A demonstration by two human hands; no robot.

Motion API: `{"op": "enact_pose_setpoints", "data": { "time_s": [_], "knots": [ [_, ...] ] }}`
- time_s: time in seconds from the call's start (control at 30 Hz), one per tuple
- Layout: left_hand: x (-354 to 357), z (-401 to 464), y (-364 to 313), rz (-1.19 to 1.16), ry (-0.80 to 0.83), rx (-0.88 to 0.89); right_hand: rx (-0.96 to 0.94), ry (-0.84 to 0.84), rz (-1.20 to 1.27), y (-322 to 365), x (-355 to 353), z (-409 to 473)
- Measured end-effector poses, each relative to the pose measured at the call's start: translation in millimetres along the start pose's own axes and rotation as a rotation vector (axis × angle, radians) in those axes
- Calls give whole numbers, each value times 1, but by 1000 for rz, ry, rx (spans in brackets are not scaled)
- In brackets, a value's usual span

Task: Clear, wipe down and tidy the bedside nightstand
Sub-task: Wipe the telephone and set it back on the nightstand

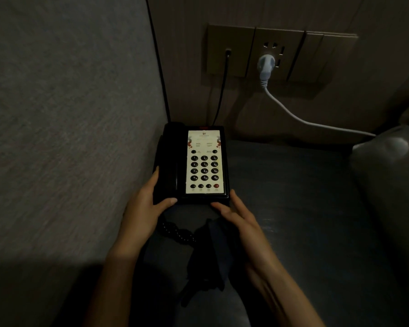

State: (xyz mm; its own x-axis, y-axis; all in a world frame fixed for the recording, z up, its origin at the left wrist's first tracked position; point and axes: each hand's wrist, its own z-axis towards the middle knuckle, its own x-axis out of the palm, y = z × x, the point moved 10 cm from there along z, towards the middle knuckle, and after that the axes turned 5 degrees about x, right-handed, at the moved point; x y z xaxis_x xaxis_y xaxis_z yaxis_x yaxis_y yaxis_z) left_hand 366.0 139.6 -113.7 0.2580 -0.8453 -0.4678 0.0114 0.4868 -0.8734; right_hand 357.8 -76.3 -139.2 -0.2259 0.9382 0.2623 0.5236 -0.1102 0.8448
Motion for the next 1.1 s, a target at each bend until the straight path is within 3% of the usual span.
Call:
{"op": "enact_pose_setpoints", "data": {
  "time_s": [0.67,0.97,1.03,1.1],
  "knots": [
    [-1,12,-6,-5,-63,58,34,140,35,-2,12,3],
    [-9,-6,50,76,6,-358,31,121,15,3,7,-2],
    [-20,-11,41,183,-72,-333,15,120,19,5,6,-3],
    [-29,-15,16,380,-157,-182,3,113,19,8,4,-5]
  ]
}}
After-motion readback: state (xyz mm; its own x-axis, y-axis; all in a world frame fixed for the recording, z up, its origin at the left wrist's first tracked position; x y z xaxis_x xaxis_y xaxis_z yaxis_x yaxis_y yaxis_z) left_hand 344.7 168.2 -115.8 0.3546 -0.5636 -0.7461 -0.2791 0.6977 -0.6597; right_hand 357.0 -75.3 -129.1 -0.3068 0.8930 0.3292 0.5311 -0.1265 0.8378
